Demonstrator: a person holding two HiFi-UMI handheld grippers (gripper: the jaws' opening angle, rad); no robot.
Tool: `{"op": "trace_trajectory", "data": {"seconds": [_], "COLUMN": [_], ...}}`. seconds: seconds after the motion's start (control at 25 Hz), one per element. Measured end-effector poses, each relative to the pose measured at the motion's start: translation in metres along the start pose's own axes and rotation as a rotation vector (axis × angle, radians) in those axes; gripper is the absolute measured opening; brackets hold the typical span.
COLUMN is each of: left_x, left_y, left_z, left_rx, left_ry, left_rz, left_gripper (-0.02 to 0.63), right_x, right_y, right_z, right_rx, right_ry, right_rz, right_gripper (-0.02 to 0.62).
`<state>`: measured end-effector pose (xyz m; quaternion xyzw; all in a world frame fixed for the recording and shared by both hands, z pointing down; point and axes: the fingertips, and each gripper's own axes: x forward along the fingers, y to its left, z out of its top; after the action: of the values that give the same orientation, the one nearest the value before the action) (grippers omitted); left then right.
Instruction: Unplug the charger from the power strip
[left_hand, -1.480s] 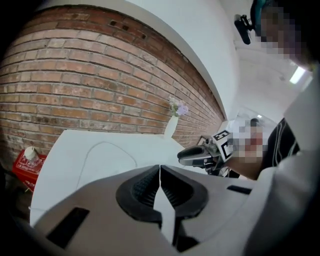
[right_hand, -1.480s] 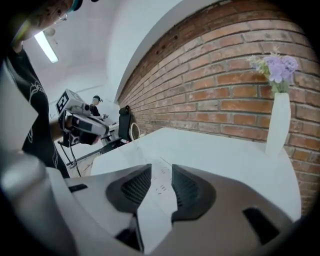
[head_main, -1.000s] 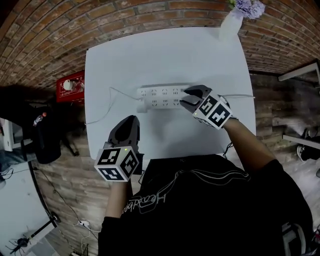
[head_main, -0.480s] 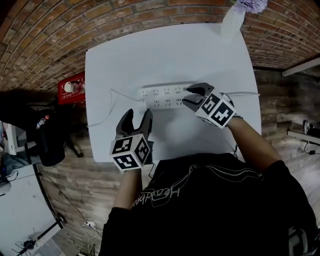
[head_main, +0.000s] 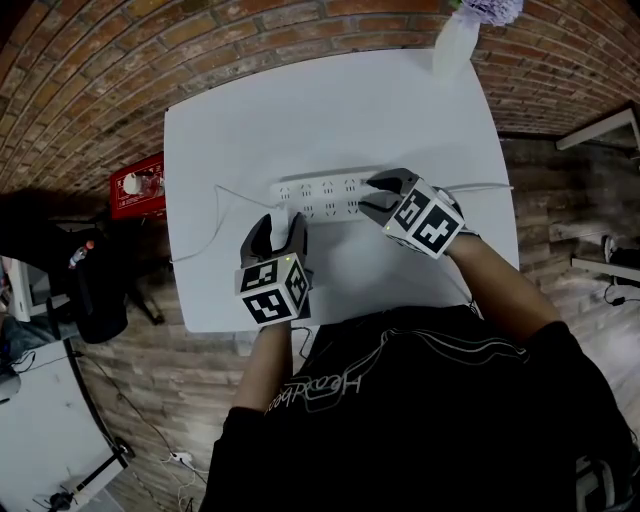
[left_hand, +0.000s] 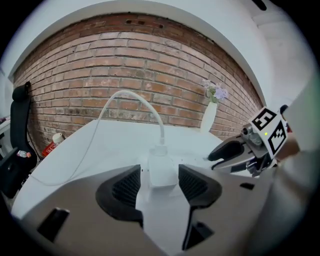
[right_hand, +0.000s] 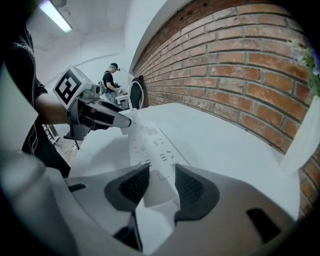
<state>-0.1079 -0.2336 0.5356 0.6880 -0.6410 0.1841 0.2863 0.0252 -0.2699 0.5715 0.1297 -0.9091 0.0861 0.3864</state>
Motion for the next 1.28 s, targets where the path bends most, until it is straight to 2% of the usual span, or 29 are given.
{"op": "trace_trajectory", "data": {"seconds": [0.28, 0.64, 0.92, 1.16, 1.28], "left_x": [0.0061, 0.0058, 0.0067, 0.0029, 0.0022], "left_y": [0.0013, 0.0018, 0.0037, 0.0008, 0.0006], "left_z": [0.002, 0.0024, 0.0024, 0.0064, 0.0051], "left_rx": [0.042, 0.063, 0.027, 0.164, 0.128], "left_ry": [-0.002, 0.009, 0.018, 0.024, 0.028], "left_rz": [0.045, 0.063, 0.05, 0.138, 0.117], "left_gripper": [0.144, 0.136, 0.137, 0.138, 0.138], "right_x": [-0.001, -0.0029, -0.0032, -0.0026, -0.0032], "right_y": [-0.0026, -0.0013, -0.0008, -0.0005, 0.0004], "right_z": [-0.0009, 0.0015, 0.0014, 0.0022, 0.0017], "right_rx": [0.015, 0.021, 0.037, 0.044, 0.05], "right_ry": [-0.051, -0.107, -0.123, -0.113, -0.112], "right_rz": [-0.026, -0.022, -0.03, -0.042, -0.04], "right_gripper": [0.138, 0.138, 0.138, 0.138, 0.138]}}
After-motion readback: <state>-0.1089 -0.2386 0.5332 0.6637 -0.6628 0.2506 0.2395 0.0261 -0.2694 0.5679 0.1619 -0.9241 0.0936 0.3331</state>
